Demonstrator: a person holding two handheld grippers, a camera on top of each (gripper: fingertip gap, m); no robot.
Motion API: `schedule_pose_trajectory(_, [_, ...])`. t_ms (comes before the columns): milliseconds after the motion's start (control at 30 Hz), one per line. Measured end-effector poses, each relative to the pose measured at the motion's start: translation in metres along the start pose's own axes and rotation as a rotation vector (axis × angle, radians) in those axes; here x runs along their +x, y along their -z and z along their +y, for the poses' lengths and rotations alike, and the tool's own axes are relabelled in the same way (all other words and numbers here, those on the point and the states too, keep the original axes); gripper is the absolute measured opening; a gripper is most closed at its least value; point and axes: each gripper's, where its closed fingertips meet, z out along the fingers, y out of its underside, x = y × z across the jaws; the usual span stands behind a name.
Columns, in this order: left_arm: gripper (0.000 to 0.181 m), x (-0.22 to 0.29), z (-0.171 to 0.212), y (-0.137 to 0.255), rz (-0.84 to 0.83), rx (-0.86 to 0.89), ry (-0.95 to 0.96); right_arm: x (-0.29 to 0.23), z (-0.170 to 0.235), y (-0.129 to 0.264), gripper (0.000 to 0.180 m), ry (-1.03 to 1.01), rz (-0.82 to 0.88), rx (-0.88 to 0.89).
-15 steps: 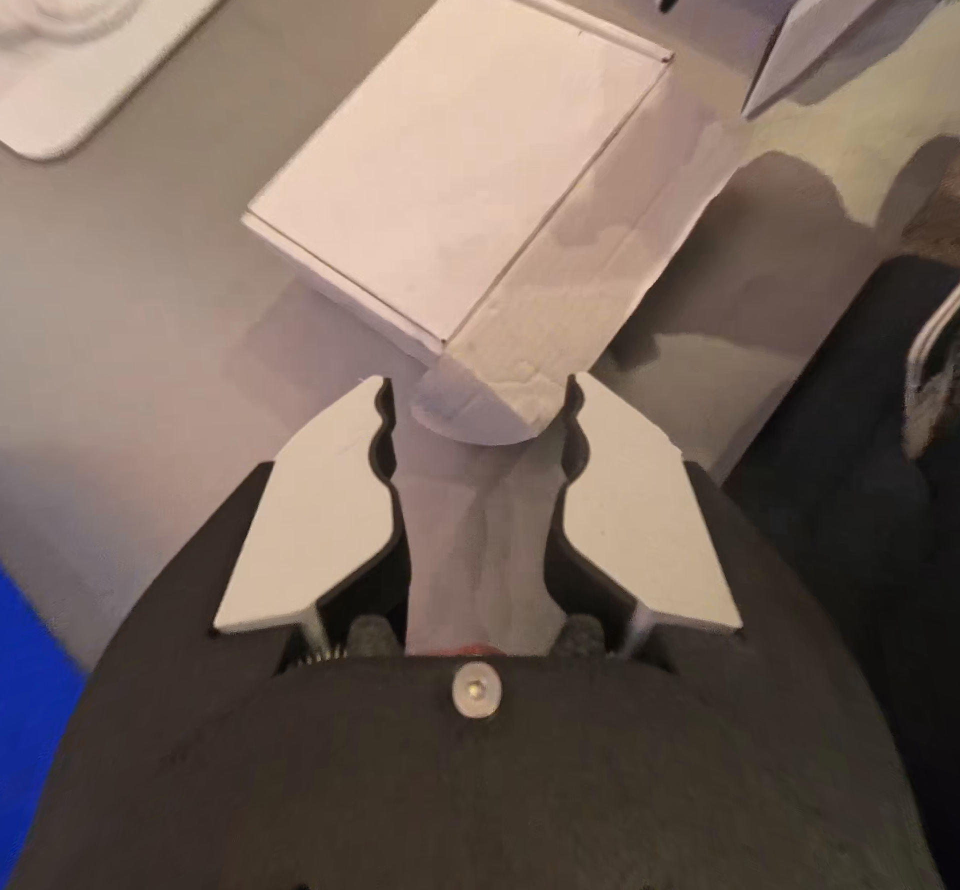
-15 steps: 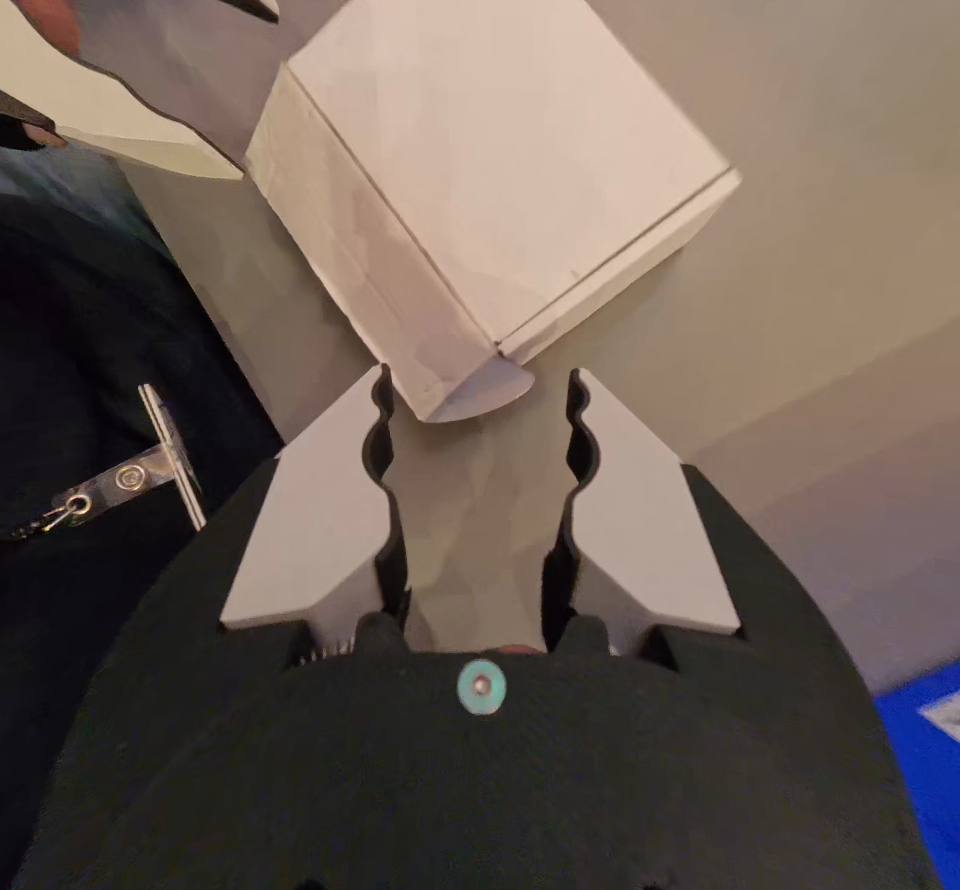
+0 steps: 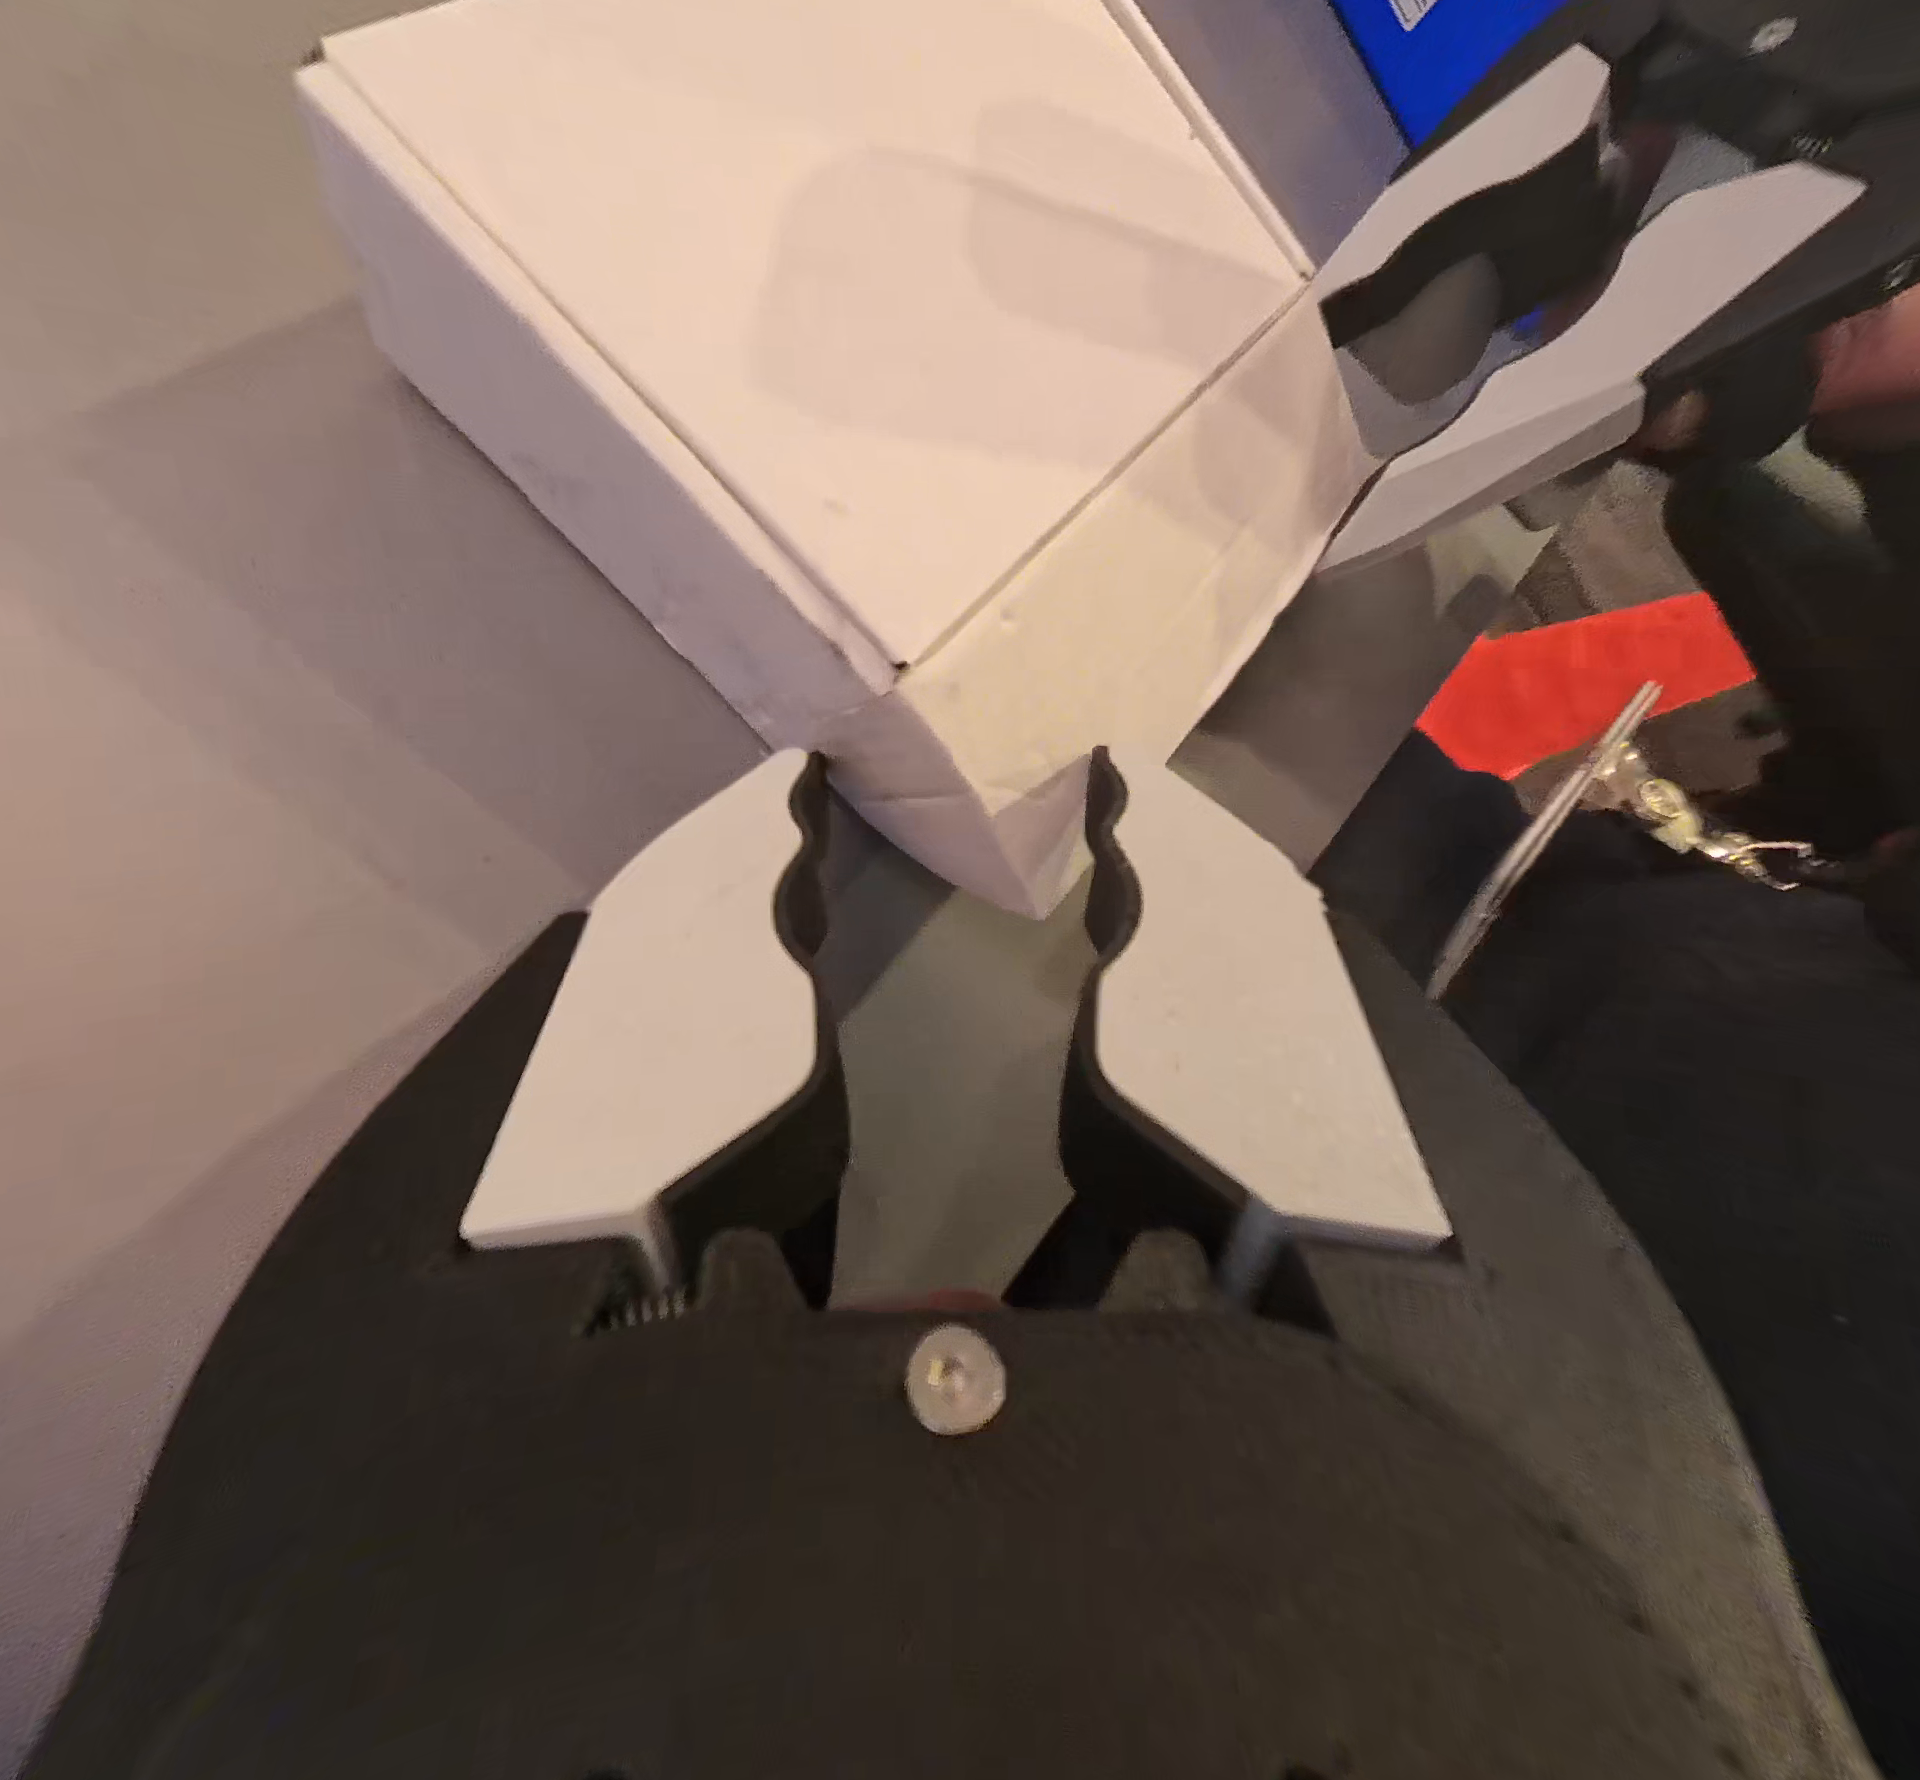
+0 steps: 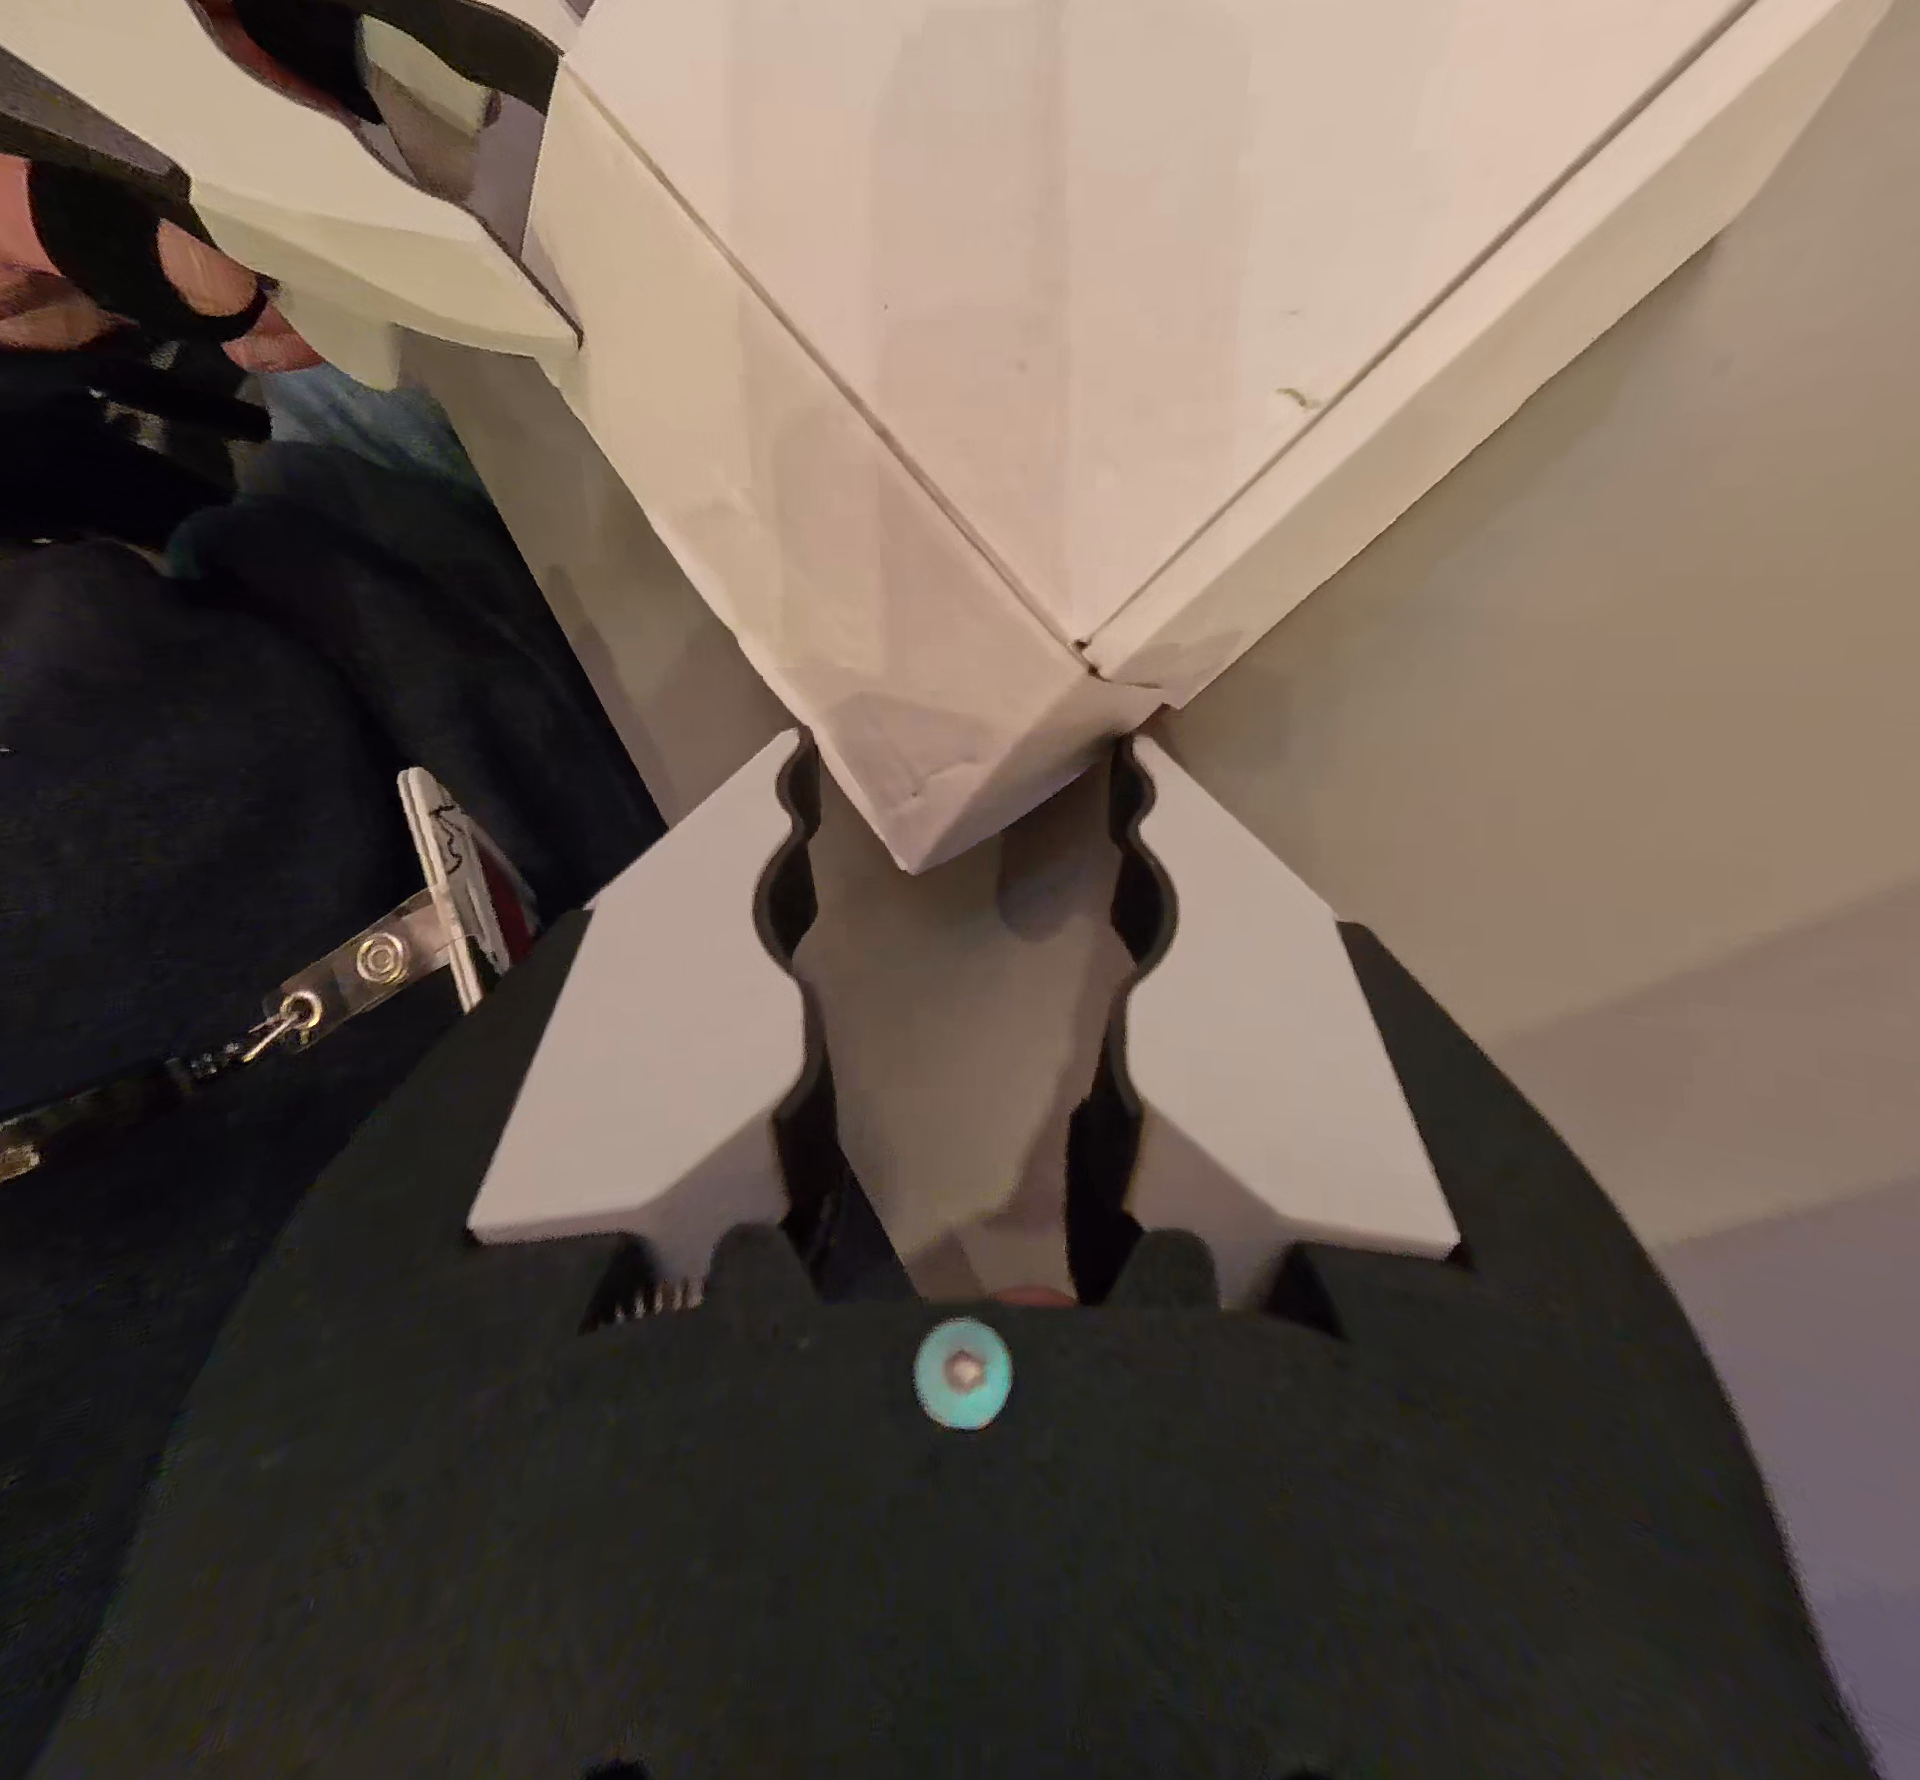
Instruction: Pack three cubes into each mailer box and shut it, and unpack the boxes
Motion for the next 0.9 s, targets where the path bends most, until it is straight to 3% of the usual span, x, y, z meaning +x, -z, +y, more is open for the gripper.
schedule_pose_trajectory(267, [0.042, 0.003, 0.001, 0.002, 0.070, -0.015, 0.116, -0.008, 0.001, -0.002, 0.050, -0.058, -0.099, -0.018])
schedule_pose_trajectory(567, [0.036, 0.008, 0.001, 0.005, 0.204, 0.025, 0.275, -0.002, 0.007, -0.003, 0.048, -0.037, -0.066, -0.040])
schedule_pose_trajectory(667, [0.045, 0.011, -0.001, 0.005, 0.250, 0.061, 0.325, -0.001, 0.005, -0.001, 0.048, -0.043, -0.079, -0.025])
schedule_pose_trajectory(900, [0.059, 0.006, 0.003, 0.009, 0.161, 0.088, 0.230, 0.001, -0.001, 0.007, 0.057, -0.030, -0.068, 0.006])
